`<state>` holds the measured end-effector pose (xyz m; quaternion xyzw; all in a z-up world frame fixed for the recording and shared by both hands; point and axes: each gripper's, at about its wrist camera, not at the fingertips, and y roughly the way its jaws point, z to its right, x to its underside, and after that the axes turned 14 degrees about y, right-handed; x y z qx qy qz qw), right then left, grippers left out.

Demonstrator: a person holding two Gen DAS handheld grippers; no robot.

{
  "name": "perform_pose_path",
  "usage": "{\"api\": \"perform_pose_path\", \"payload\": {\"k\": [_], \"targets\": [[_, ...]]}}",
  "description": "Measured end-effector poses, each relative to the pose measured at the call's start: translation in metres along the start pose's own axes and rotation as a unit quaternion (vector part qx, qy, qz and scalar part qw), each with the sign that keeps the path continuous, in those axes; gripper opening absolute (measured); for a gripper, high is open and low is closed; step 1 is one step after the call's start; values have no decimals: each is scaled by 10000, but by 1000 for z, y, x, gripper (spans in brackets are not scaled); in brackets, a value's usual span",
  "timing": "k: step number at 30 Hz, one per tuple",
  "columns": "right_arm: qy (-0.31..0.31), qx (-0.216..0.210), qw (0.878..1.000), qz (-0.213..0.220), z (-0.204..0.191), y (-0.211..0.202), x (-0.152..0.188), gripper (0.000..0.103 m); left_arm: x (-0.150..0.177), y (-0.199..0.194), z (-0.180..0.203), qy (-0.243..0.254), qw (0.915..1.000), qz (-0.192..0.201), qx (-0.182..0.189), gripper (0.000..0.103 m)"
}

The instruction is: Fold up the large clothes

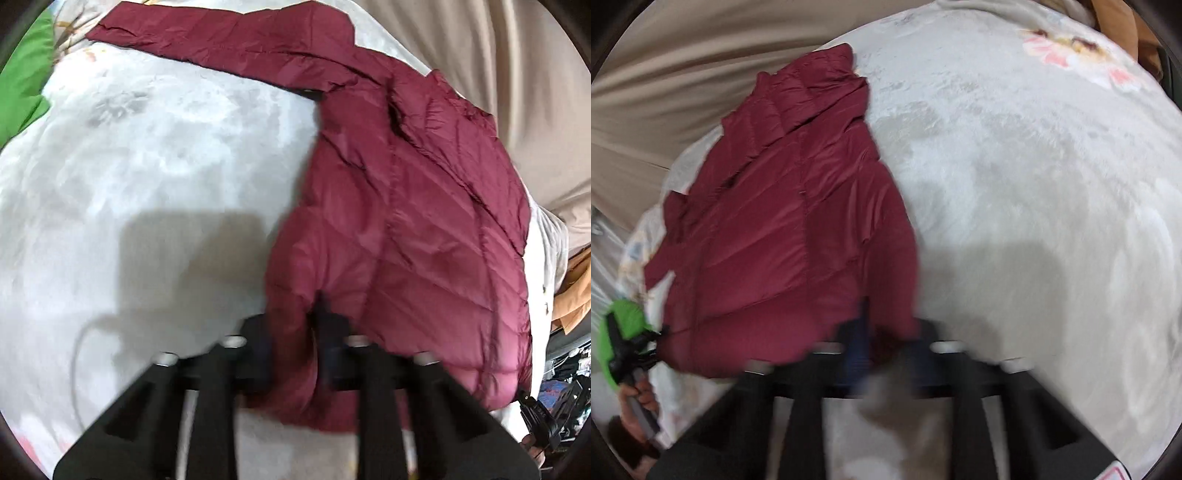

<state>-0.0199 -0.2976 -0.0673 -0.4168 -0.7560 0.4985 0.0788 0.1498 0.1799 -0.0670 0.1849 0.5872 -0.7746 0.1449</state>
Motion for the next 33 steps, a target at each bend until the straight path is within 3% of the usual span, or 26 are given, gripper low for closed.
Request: {"api": "perform_pose_path", "payload": {"k": [4,9,10,12,14,15,18,22,26,29,33], "targets": [[-38,50,10000,-2,8,-37,16,3,25,-35,9,247,9997,-88,34,7],[-62,555,9962,-668,46,-76,75,5,100,-72,7,231,9974,-679,15,9],[-5,719,9933,-906,57,-82,90,7,114,-79,4,164,9966,-812,-15,11],[173,911,9912,-946,70,-94,102,16,124,-98,-1,-20,9968,-800,-29,14],[470,959,9928,-545,73,-115,94,21,113,-119,-3,-105,9985,-510,-155,15],[532,935,9938,-288,69,-122,84,21,94,-131,2,-83,9994,-173,-296,18],[463,496,9974,262,40,-123,41,21,42,-144,17,170,9984,508,-192,30],[-74,-159,9979,619,-36,-74,-20,11,-12,-107,62,742,9930,908,124,30],[-542,-412,9957,635,-102,-7,-56,10,-47,-34,105,1083,9910,727,285,30],[-779,-410,9947,540,-132,41,-71,9,-52,18,125,1230,9908,539,135,30],[-866,-107,9944,593,-121,77,-87,7,-52,64,123,1184,9916,509,-77,30]]}}
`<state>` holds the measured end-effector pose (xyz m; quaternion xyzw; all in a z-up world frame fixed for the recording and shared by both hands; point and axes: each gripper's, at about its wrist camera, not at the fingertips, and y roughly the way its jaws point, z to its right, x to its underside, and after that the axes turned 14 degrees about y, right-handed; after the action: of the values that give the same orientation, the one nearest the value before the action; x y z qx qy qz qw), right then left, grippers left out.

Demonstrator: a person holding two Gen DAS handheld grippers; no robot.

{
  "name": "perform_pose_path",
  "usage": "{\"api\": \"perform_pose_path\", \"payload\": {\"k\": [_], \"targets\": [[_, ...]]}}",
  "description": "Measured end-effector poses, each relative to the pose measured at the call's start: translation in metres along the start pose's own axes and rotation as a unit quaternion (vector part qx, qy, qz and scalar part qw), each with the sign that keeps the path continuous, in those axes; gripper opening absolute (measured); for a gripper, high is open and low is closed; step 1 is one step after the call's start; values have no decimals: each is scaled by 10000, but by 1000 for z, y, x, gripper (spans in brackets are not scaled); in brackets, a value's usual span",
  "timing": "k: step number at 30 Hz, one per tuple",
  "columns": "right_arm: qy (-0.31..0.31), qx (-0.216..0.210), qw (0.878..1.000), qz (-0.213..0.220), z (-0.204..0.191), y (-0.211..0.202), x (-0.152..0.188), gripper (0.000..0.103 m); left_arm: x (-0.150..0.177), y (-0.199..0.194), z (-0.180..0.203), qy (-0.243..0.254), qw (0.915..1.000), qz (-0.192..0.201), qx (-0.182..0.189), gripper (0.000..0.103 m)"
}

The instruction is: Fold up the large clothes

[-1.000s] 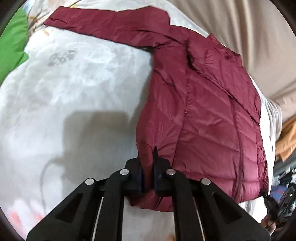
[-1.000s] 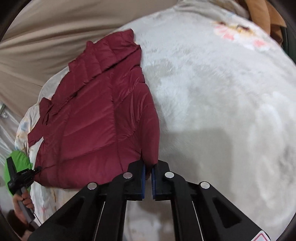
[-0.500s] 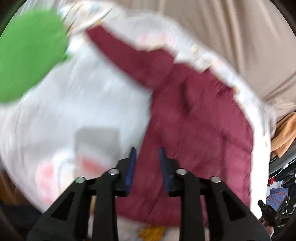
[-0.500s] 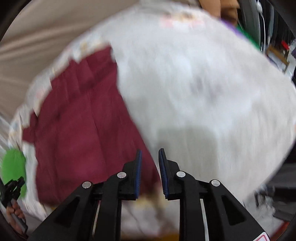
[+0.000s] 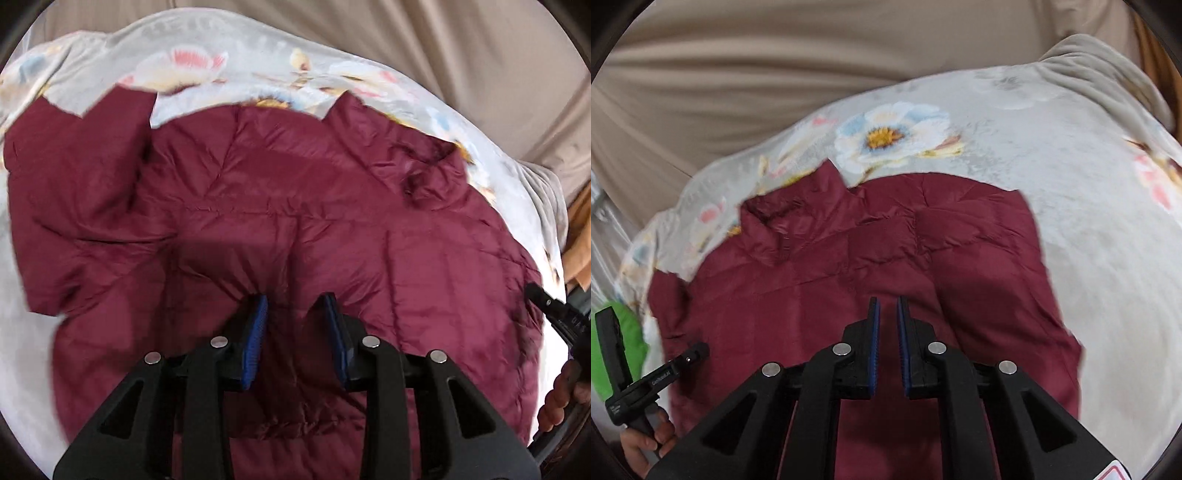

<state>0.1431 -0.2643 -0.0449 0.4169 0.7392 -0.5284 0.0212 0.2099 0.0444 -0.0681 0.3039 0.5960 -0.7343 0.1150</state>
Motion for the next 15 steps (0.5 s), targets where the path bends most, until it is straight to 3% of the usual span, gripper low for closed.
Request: {"api": "perform_pose_path", "payload": {"k": [2,5,8,10,12,15], "targets": [[347,299,9988,159,38,10,-8,0,3,4,-3,43,9999,151,-62,30],[900,284,9952,252,82,12,-11,0,1,1,-14,10,9996,274,22,30],[881,565,9941,284,70,4,-12,0,-4,-16,-35,-367,9985,408,43,33],[775,657,9939,422,50,-11,-7,4,-8,-38,-60,-635,9957,666,-118,55],[669,587,9948,495,33,-21,1,14,-10,-61,-99,-1021,9896,897,-470,71],[443,335,9974,450,2,-39,28,14,-7,-78,-181,-1758,9747,966,-990,76]]}}
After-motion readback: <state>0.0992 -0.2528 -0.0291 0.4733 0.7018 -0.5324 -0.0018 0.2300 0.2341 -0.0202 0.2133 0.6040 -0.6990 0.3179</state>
